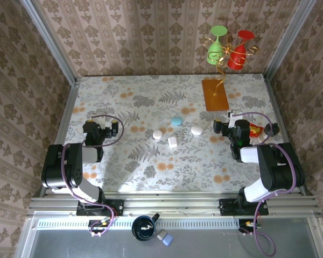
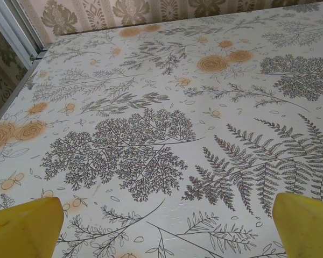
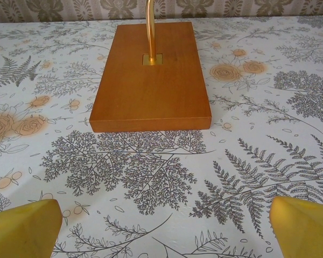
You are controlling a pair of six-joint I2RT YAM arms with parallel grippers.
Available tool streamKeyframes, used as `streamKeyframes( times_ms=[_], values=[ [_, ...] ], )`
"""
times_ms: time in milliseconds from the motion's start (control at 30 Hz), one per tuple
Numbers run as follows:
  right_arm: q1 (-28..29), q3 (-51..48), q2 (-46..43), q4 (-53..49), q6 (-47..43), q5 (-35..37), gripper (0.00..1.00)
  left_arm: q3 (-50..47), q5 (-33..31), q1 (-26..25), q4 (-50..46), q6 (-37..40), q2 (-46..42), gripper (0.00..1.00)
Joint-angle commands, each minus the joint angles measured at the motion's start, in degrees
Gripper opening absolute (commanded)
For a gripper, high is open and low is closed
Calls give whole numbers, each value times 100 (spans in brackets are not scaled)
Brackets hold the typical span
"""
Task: Insert the wireless bluetooth earbuds into the charging case
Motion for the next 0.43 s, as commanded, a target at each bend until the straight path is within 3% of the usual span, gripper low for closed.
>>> streamKeyframes(
  times_ms=[0, 400],
  values=[
    [-27, 116, 30, 33, 24, -37, 100, -35, -83, -30, 177, -25, 4, 100],
    [-19, 89, 12, 71, 9, -24, 100, -18, -97, -26, 152, -38, 8, 100]
  ],
)
